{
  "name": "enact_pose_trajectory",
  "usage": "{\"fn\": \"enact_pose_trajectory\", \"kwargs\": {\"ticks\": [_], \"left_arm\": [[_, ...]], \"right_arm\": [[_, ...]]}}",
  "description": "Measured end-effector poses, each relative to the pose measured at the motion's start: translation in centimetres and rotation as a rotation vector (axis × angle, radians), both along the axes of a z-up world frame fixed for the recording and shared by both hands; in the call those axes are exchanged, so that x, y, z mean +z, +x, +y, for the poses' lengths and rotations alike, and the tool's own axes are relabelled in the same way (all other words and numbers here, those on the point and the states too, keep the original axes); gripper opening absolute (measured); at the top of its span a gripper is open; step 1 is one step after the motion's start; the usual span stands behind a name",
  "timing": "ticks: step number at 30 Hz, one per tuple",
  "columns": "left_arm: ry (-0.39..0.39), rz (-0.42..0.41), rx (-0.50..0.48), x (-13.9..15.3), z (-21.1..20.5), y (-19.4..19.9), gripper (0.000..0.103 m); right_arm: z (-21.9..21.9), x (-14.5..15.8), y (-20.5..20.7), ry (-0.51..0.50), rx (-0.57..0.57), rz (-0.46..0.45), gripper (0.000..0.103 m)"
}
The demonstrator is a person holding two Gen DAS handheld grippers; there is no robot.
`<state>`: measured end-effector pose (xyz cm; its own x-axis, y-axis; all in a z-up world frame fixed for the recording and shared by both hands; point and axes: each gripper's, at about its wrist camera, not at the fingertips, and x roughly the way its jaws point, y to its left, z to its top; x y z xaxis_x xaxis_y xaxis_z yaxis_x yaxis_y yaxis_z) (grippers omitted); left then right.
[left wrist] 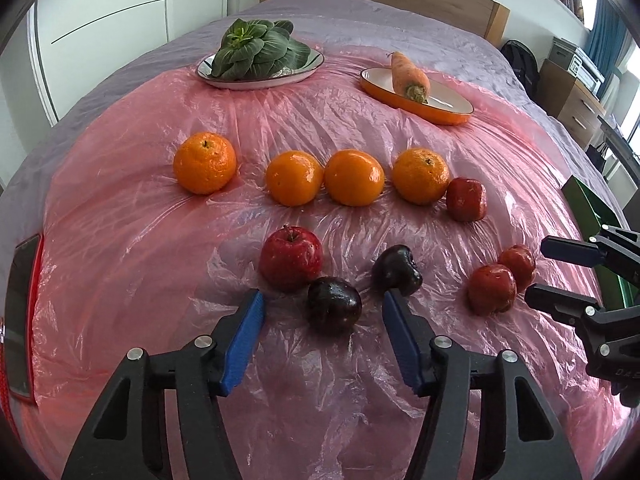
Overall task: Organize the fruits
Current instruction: 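Move the left tool toward a dark plum while the right tool approaches a red apple, then close the left gripper on the dark plum while the right gripper closes on the red apple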
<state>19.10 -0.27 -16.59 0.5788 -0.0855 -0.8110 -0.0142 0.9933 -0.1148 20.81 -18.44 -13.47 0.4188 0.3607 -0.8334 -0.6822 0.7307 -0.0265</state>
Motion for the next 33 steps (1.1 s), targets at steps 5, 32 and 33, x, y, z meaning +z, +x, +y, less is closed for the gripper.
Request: {"fn": "enact_pose_trajectory", "kwargs": {"ticks": [5,32,33], "left_arm": [[-0.005,-0.004,0.001,-0.7,0.2,0.1,0.049],[-0.061,-0.081,-0.042,-0.2,1.3,-1.2,0.021],[-0.061,-0.084,-0.043,-0.2,1.3,-1.3,0.021]], "right_arm": [[0.7,-0.9,1.0,-0.049,0.029,0.000,0.091],[2.7,-2.1,1.6,-0.035,0.072,-0.029,0.058],[2.6,-2.1,1.6,-0.031,0.066,-0.028,0.058]]}}
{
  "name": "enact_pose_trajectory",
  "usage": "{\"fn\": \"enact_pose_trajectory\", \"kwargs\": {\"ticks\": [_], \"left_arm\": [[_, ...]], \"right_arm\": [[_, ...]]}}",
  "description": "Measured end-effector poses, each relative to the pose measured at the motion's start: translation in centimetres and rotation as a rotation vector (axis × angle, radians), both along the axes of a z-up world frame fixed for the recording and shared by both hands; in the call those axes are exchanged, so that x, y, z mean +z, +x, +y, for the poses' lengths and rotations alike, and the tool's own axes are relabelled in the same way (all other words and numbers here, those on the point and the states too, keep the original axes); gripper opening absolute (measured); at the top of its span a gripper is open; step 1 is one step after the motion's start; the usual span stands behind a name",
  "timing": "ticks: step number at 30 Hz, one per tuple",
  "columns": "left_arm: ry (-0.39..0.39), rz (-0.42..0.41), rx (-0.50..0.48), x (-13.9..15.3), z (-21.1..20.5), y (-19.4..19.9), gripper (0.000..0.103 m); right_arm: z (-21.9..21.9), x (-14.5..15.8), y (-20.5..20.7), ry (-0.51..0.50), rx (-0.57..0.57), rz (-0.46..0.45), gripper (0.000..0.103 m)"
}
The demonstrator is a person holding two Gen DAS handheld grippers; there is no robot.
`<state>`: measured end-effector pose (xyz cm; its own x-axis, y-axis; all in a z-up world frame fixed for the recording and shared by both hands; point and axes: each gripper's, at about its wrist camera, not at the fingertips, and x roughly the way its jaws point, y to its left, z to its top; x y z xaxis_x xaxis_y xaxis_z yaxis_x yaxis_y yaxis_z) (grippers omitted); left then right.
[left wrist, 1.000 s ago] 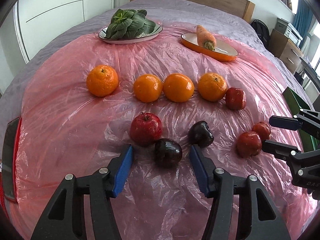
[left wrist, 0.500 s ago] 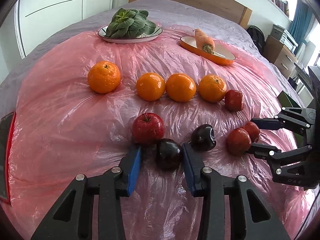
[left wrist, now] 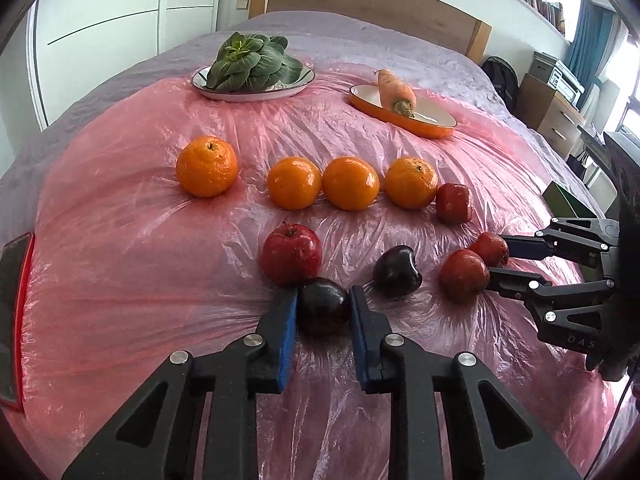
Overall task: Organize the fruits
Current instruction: 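Close the left gripper on the dark plum while the right gripper closes on the red apple, then lift the plum with the left tool while the right tool lifts the apple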
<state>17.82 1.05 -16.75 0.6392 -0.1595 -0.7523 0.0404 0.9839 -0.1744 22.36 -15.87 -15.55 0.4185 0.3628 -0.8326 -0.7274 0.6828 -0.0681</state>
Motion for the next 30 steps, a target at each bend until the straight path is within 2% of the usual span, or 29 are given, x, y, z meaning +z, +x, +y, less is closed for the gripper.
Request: {"fn": "enact_pose_trajectory", "kwargs": {"ticks": [15,23,30], "left_arm": [[0.025,-0.060,-0.004,2.0,-0.5,-1.1,0.021],[0.043,-0.077,0.003,2.9,-0.8,-1.6,0.021],[0.061,-0.075,0.017,3.1,-1.1,-2.1,0.021]], "right_arm": [[-3.9,1.9,-1.0,0.080,-0.200,0.012,0.058],[-6.2,2.7,-3.1,0.131,-0.297,0.024,0.058],[-7.0,2.6,-5.3,0.151,-0.335,0.046,0.058]]}}
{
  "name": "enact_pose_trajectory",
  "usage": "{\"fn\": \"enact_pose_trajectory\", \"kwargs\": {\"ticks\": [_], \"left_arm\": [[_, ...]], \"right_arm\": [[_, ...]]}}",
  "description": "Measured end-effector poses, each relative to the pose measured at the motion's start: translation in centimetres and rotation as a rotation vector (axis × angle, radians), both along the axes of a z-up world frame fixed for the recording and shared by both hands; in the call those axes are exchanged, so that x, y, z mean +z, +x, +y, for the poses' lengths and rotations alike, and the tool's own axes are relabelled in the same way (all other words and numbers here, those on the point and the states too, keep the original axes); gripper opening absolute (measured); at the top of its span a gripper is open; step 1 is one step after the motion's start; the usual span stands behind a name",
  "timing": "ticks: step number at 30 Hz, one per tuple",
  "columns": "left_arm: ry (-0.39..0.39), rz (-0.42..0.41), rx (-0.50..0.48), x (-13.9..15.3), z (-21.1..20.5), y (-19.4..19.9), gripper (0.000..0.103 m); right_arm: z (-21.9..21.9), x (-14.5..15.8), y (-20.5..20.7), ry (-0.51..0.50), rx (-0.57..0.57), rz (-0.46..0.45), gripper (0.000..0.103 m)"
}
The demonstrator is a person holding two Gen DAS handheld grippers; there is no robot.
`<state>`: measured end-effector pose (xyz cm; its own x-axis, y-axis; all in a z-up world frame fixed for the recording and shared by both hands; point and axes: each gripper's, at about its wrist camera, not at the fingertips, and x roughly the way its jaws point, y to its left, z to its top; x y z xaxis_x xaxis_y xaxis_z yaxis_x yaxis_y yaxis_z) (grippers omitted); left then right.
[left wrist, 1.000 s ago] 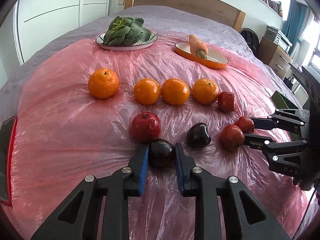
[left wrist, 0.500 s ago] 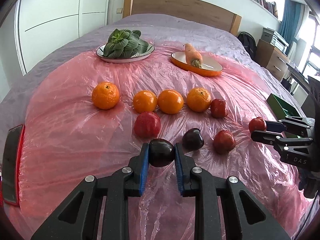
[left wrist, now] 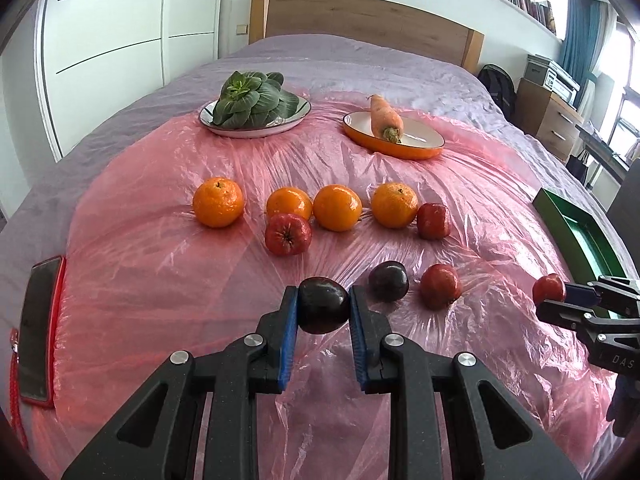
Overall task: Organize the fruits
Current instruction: 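Lift the plum with the left tool while the right tool lifts the apple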
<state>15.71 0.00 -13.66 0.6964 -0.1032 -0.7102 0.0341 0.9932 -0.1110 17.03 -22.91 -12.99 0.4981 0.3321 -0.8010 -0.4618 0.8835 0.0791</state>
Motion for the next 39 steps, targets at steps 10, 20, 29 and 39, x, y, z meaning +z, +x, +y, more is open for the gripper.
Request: {"fn": "enact_pose_trajectory", "kwargs": {"ticks": [10,20,29,39], "left_arm": [[-0.091,0.000,0.009,-0.3,1.4,-1.2,0.021],[-0.157,-0.019,-0.020,0.1,2.6,-3.4,0.021],[-0.083,0.018,-0.076,0.8,1.8,-6.8,0.021],[-0.042,0.049,-0.172,1.8,-1.4,-10.2,0.021]], "right_arm": [[-1.2,-0.5,-3.3,0.023,-0.041,0.026,0.058],[-1.7,-0.6,-5.3,0.052,-0.070,0.029,0.058],[-2.2,0.0,-7.3,0.079,-0.077,0.029,0.058],[-3.6,0.5,-10.4,0.107,-0.106,0.037,0.058]]}}
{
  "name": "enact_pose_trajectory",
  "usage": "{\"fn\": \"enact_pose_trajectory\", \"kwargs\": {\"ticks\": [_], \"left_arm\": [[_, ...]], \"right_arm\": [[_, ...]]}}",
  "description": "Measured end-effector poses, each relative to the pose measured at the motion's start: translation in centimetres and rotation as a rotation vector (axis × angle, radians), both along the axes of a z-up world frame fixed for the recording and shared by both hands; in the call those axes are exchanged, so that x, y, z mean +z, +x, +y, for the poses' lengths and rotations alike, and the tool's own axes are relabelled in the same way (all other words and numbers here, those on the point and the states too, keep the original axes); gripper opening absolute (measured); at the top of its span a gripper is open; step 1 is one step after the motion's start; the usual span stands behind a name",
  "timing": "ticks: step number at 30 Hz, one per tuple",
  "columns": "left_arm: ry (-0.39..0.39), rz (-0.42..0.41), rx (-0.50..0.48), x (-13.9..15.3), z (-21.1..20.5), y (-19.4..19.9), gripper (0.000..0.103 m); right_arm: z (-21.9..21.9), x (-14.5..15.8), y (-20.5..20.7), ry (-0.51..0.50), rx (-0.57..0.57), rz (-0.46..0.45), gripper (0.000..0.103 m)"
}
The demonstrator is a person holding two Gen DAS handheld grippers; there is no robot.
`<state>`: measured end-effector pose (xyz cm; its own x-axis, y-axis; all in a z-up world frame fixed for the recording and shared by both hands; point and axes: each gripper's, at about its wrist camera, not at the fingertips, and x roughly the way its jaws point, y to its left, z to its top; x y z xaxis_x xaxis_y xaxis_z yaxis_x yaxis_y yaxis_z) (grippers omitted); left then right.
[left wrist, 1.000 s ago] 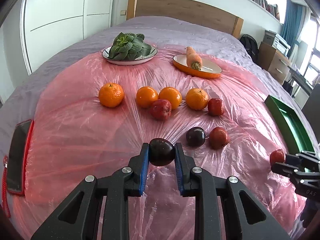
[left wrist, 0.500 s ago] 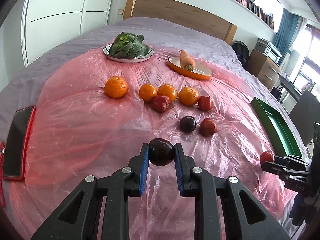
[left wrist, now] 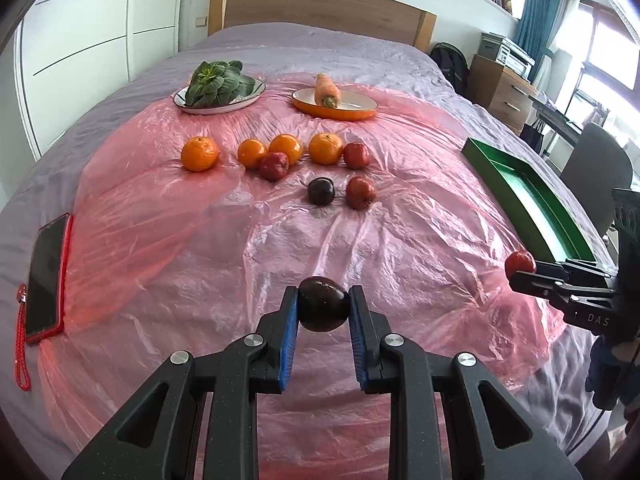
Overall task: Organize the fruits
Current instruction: 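Lift the plum with the left tool while the right tool lifts the apple, then carry both held fruits over the green tray and lower them inside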
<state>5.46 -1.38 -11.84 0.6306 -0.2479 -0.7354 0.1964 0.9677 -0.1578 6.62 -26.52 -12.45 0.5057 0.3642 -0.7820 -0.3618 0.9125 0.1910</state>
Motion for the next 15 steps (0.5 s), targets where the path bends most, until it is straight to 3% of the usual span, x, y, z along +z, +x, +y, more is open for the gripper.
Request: {"fn": "enact_pose_trajectory", "kwargs": {"ticks": [15], "left_arm": [[0.016,0.021,-0.229,2.0,-10.1,-3.4,0.021]], "right_arm": [[-5.7,0.8,-4.5,0.006,-0.097,0.001,0.058]]}}
